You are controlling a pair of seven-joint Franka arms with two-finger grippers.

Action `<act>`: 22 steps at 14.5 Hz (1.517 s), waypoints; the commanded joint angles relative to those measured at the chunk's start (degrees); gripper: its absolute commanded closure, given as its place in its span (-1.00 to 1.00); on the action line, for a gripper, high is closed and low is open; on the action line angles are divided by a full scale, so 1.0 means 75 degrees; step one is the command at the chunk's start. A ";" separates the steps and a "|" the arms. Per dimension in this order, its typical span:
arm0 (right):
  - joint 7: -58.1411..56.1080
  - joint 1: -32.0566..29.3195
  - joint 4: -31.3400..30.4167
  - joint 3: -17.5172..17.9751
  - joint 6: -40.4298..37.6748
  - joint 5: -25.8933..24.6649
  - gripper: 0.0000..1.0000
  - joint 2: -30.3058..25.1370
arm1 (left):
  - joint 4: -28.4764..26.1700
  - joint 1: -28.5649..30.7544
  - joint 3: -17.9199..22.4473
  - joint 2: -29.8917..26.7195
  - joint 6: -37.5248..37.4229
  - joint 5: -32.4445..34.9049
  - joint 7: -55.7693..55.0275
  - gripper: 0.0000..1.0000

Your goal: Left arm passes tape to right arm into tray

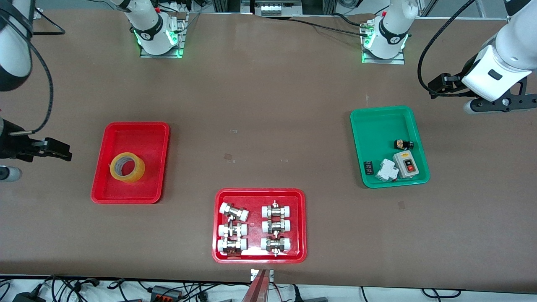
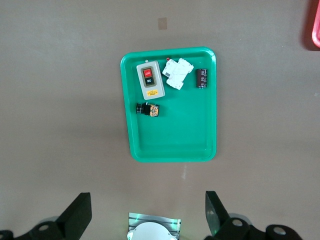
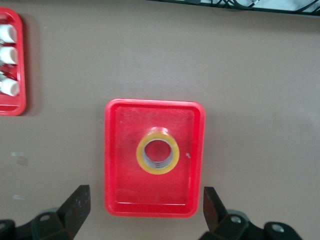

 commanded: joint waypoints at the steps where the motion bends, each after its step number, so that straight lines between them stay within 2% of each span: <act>1: 0.0053 -0.0232 -0.1215 0.0025 0.0623 0.0232 -1.00 -0.0921 | 0.0068 -0.0090 0.0105 -0.0026 -0.0084 -0.0100 0.0037 -1.00; 2: -0.0052 -0.0255 -0.1568 0.0025 0.0997 0.0173 -1.00 -0.1157 | 0.0068 -0.0090 0.0105 -0.0026 -0.0084 -0.0100 0.0037 -1.00; 5: -0.0205 -0.0267 -0.1850 0.0013 0.1060 0.0044 -1.00 -0.1380 | 0.0068 -0.0090 0.0105 -0.0025 -0.0084 -0.0100 0.0037 -1.00; 7: -0.0205 -0.0267 -0.2867 0.0024 0.1514 -0.0154 -1.00 -0.1976 | 0.0068 -0.0090 0.0105 -0.0014 -0.0084 -0.0100 0.0037 -1.00; 9: -0.0240 -0.0267 -0.4237 0.0025 0.2193 -0.0226 -1.00 -0.2831 | 0.0068 -0.0090 0.0105 -0.0014 -0.0084 -0.0100 0.0037 -1.00; 11: -0.0322 -0.0267 -0.4815 0.0025 0.2208 -0.0261 -1.00 -0.3290 | 0.0068 -0.0090 0.0105 -0.0014 -0.0084 -0.0100 0.0037 -1.00; 15: -0.0334 -0.0267 -0.4805 0.0025 0.1541 -0.0249 -1.00 -0.3573 | 0.0068 -0.0090 0.0105 -0.0014 -0.0084 -0.0100 0.0037 -1.00; 22: -0.0299 -0.0267 -0.4677 0.0013 0.1201 -0.0120 -1.00 -0.3608 | 0.0068 -0.0090 0.0105 -0.0014 -0.0084 -0.0100 0.0037 -1.00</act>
